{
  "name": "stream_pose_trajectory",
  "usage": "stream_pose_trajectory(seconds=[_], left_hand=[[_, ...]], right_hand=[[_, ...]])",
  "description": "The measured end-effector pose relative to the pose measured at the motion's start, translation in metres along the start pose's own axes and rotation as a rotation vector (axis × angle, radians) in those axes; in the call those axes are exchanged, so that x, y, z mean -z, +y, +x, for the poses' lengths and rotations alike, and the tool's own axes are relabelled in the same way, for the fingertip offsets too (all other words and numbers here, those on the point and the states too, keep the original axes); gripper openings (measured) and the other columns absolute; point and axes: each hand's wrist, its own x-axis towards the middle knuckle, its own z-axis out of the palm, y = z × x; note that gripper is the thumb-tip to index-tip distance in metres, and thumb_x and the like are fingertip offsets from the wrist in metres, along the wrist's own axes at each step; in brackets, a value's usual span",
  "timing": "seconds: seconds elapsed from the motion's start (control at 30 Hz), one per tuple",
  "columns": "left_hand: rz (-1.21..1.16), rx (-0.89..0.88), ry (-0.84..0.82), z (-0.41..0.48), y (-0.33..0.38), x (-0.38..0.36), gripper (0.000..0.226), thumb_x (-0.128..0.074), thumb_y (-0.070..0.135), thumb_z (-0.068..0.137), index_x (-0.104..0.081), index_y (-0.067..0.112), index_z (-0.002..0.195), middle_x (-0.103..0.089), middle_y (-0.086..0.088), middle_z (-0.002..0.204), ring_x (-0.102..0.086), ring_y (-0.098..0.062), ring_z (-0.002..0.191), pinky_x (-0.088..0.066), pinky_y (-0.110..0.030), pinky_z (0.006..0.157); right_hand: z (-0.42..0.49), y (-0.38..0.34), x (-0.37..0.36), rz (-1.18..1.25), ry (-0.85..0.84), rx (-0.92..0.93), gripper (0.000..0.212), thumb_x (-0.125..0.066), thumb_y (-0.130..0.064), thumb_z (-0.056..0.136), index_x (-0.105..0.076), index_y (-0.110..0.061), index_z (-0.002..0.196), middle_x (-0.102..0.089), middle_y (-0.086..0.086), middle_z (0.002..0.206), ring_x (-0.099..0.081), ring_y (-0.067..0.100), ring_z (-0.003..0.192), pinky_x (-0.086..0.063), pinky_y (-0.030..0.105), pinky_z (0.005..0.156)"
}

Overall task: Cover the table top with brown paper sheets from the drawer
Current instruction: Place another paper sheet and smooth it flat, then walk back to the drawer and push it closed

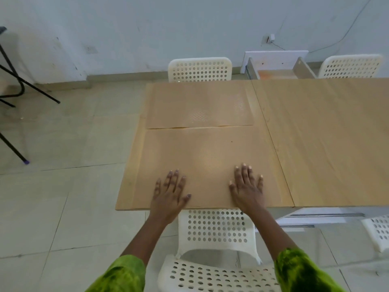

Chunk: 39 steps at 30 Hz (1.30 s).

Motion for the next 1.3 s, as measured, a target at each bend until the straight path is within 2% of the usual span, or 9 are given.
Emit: stream_pose_trajectory(seconds=[0.1, 0.3, 0.4, 0.53, 0.67, 0.83, 1.07, 1.2, 1.3], left_hand=[[0.004, 0.082, -0.014, -0.006, -0.021, 0.002, 0.076, 0.003, 0.068, 0.086, -0.014, 0.026, 0.147, -0.017, -0.002, 0.157, -0.012, -0.022, 0.146, 0.0, -0.043, 0.115], [0.011, 0.174, -0.034, -0.011, -0.05, 0.011, 0.1, 0.028, 0.074, 0.066, -0.006, 0.03, 0.149, -0.002, -0.001, 0.16, -0.001, -0.022, 0.147, -0.003, -0.049, 0.116], [-0.024, 0.17, -0.111, -0.01, -0.053, 0.016, 0.109, 0.037, 0.075, 0.054, 0.004, 0.031, 0.149, 0.01, 0.001, 0.159, 0.008, -0.019, 0.147, 0.003, -0.047, 0.116], [-0.232, 0.158, -0.195, -0.005, -0.066, 0.031, 0.066, -0.001, 0.058, 0.092, -0.001, 0.026, 0.15, 0.009, 0.005, 0.159, 0.01, -0.011, 0.146, 0.008, -0.045, 0.117], [-0.681, 0.224, 0.024, -0.012, -0.101, 0.05, 0.047, -0.032, 0.029, 0.1, -0.029, 0.017, 0.146, -0.02, 0.003, 0.157, -0.012, -0.009, 0.145, -0.003, -0.035, 0.117], [-1.011, 0.324, 0.084, -0.037, -0.154, 0.089, 0.039, -0.04, 0.026, 0.098, -0.049, 0.013, 0.134, -0.048, -0.001, 0.142, -0.041, -0.014, 0.133, -0.031, -0.025, 0.107], [-1.177, 0.358, 0.129, -0.058, -0.249, 0.125, 0.034, -0.039, 0.024, 0.098, -0.057, 0.01, 0.124, -0.062, -0.005, 0.124, -0.055, -0.017, 0.115, -0.041, -0.033, 0.099], [-1.298, 0.393, 0.173, -0.054, -0.289, 0.14, 0.032, -0.038, 0.02, 0.099, -0.056, 0.005, 0.121, -0.063, -0.009, 0.109, -0.058, -0.02, 0.098, -0.043, -0.025, 0.073], [-1.33, 0.411, 0.164, -0.041, -0.313, 0.144, 0.032, -0.038, 0.021, 0.099, -0.056, 0.007, 0.122, -0.063, -0.005, 0.107, -0.059, -0.02, 0.096, -0.043, -0.023, 0.071]], right_hand=[[-0.002, 0.004, -0.009, -0.032, -0.007, 0.008, 0.074, 0.017, -0.059, 0.074, 0.025, -0.022, 0.138, 0.02, 0.003, 0.156, 0.026, 0.016, 0.137, 0.015, 0.045, 0.112], [-0.003, 0.002, -0.005, -0.052, -0.007, 0.011, 0.072, 0.015, -0.059, 0.077, 0.023, -0.023, 0.139, 0.019, 0.002, 0.156, 0.018, 0.02, 0.144, 0.012, 0.046, 0.114], [-0.005, -0.004, 0.001, -0.043, -0.057, -0.023, 0.064, -0.003, -0.052, 0.094, 0.015, -0.021, 0.147, 0.018, 0.003, 0.157, 0.017, 0.022, 0.145, 0.011, 0.048, 0.115], [-0.008, -0.032, 0.007, 0.077, -0.064, -0.091, 0.059, -0.018, -0.041, 0.099, 0.002, -0.02, 0.15, 0.009, 0.006, 0.159, 0.013, 0.021, 0.146, 0.01, 0.048, 0.116], [-0.017, -0.097, 0.007, 0.291, 0.027, -0.167, 0.051, -0.029, -0.027, 0.099, -0.02, -0.018, 0.148, -0.017, 0.004, 0.158, -0.008, 0.02, 0.147, 0.0, 0.045, 0.117], [-0.033, -0.191, 0.009, 0.681, 0.091, -0.3, 0.042, -0.039, -0.012, 0.092, -0.051, -0.017, 0.132, -0.054, 0.006, 0.137, -0.049, 0.025, 0.126, -0.035, 0.04, 0.108], [-0.033, -0.298, 0.005, 1.088, 0.069, -0.351, 0.032, -0.037, -0.002, 0.09, -0.061, -0.004, 0.112, -0.062, 0.011, 0.107, -0.057, 0.021, 0.085, -0.041, 0.02, 0.061], [-0.018, -0.339, 0.0, 1.154, 0.035, -0.345, 0.026, -0.036, -0.001, 0.09, -0.06, -0.011, 0.095, -0.06, 0.006, 0.099, -0.059, 0.022, 0.079, -0.041, 0.022, 0.062], [0.001, -0.366, -0.001, 1.198, 0.004, -0.332, 0.027, -0.037, -0.003, 0.09, -0.059, -0.017, 0.087, -0.061, 0.005, 0.097, -0.06, 0.019, 0.075, -0.043, 0.026, 0.071]])
